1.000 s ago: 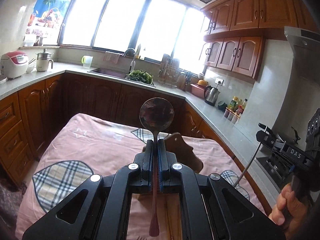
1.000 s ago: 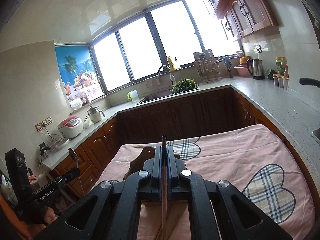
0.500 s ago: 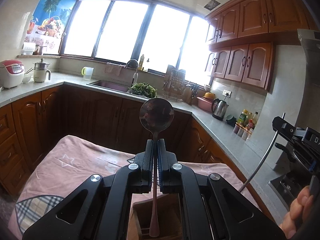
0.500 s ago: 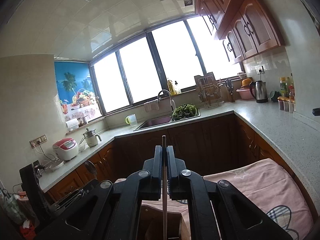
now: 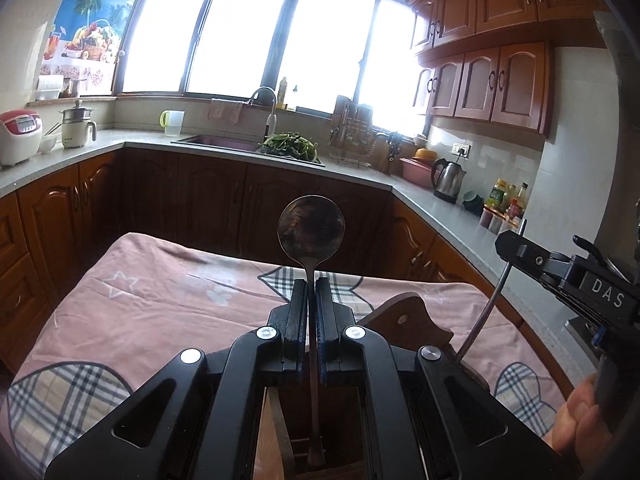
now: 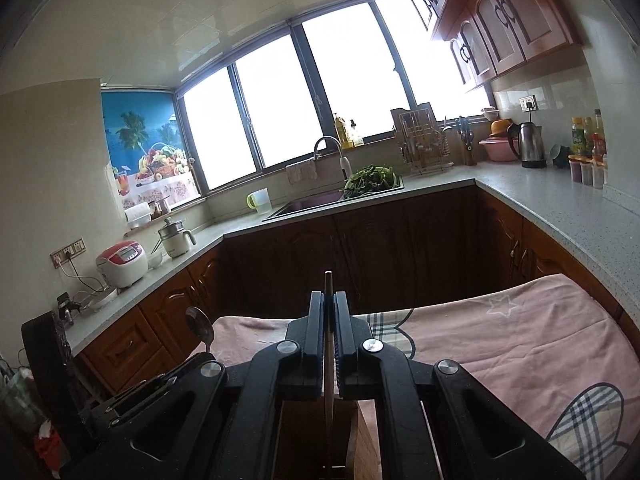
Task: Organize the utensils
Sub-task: 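Lift the spoon with left tool while right tool carries the chopstick over the wooden holder, then open left tool to drop the spoon in the holder while right tool releases the chopstick, then lower both tools back toward the chopsticks lying on the table, then grasp a plain wooden chopstick with left tool while right tool grasps a steel chopstick, then lift both held chopsticks and carry them over the wooden holder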
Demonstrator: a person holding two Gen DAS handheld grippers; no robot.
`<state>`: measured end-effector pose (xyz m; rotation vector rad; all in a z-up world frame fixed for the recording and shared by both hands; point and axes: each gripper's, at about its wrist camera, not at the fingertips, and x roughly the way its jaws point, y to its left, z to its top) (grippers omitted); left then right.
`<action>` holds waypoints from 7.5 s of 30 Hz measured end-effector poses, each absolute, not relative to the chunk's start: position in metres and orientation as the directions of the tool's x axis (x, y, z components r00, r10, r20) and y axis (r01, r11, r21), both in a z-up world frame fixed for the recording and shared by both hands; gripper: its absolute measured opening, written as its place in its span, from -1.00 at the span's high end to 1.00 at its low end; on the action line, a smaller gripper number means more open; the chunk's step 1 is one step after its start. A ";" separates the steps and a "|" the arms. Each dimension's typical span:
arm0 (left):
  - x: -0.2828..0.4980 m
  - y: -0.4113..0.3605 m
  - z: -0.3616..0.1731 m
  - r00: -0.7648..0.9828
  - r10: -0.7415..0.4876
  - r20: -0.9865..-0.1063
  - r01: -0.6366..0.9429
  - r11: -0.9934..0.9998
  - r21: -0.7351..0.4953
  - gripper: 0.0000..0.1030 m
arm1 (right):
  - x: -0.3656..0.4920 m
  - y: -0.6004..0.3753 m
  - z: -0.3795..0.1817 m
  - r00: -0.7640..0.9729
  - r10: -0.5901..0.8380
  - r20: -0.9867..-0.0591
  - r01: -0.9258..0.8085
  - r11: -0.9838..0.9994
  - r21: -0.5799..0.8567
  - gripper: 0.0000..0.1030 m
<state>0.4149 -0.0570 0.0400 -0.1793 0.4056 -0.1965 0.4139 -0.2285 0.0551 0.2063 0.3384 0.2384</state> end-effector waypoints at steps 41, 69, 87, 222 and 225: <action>0.396 -0.051 0.022 0.897 -0.191 -0.398 0.130 0.976 -0.176 0.93 | 0.414 -0.230 0.046 0.907 0.253 -0.337 -0.191 0.960 0.206 0.90; 0.350 -0.023 0.042 0.882 -0.168 -0.440 0.089 0.977 -0.194 -0.44 | 0.364 -0.270 0.050 0.890 0.286 -0.356 -0.148 0.918 0.367 -0.54; 0.218 0.010 0.026 0.809 -0.199 -0.553 0.069 0.966 -0.248 -0.68 | 0.211 -0.287 0.034 0.885 0.236 -0.402 -0.094 0.935 0.343 -0.81; 0.230 -0.027 0.072 0.669 -0.483 -0.565 0.354 0.875 -0.329 0.90 | 0.242 -0.281 0.045 0.815 0.305 -0.492 -0.125 0.922 0.365 0.93; 0.229 -0.022 0.079 0.689 -0.481 -0.543 0.347 0.876 -0.336 0.90 | 0.241 -0.283 0.053 0.831 0.296 -0.470 -0.127 0.925 0.357 0.92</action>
